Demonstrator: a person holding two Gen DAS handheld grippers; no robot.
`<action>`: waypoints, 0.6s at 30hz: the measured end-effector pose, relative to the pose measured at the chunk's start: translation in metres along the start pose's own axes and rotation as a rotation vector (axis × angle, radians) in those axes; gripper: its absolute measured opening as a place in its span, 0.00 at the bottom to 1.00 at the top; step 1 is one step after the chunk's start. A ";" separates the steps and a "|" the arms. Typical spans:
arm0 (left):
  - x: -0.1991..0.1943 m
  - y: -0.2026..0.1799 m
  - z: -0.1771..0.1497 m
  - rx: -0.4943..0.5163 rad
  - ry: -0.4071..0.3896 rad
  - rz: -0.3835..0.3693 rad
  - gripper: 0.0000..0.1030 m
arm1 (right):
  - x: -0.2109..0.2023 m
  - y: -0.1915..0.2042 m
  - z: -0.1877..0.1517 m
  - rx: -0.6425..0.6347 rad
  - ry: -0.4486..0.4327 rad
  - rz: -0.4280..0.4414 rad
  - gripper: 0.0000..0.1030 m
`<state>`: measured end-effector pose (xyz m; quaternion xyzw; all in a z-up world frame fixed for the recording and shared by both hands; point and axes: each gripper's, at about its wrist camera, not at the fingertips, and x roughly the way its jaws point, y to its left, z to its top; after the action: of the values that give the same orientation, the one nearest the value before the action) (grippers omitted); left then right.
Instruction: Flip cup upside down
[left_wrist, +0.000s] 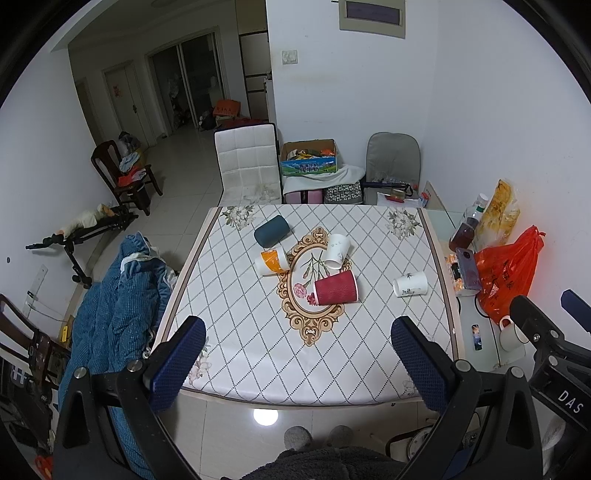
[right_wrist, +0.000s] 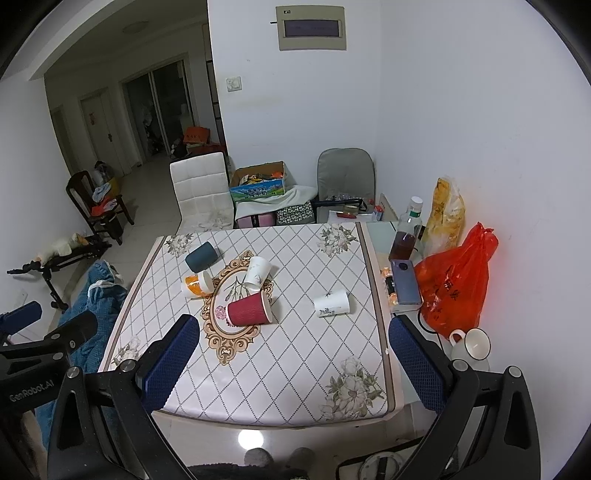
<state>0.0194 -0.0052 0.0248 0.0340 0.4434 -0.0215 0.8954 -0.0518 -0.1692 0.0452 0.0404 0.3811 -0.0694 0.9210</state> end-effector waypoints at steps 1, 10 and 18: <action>0.000 -0.002 0.003 0.000 0.004 0.000 1.00 | 0.000 0.000 -0.001 0.000 0.000 0.000 1.00; 0.032 -0.019 -0.001 0.005 0.041 0.005 1.00 | 0.022 -0.014 -0.010 0.033 0.053 -0.024 1.00; 0.084 -0.049 -0.011 0.026 0.121 0.022 1.00 | 0.084 -0.056 -0.032 0.082 0.171 -0.070 1.00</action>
<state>0.0579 -0.0539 -0.0505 0.0519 0.4962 -0.0153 0.8665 -0.0247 -0.2284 -0.0380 0.0705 0.4561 -0.1135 0.8798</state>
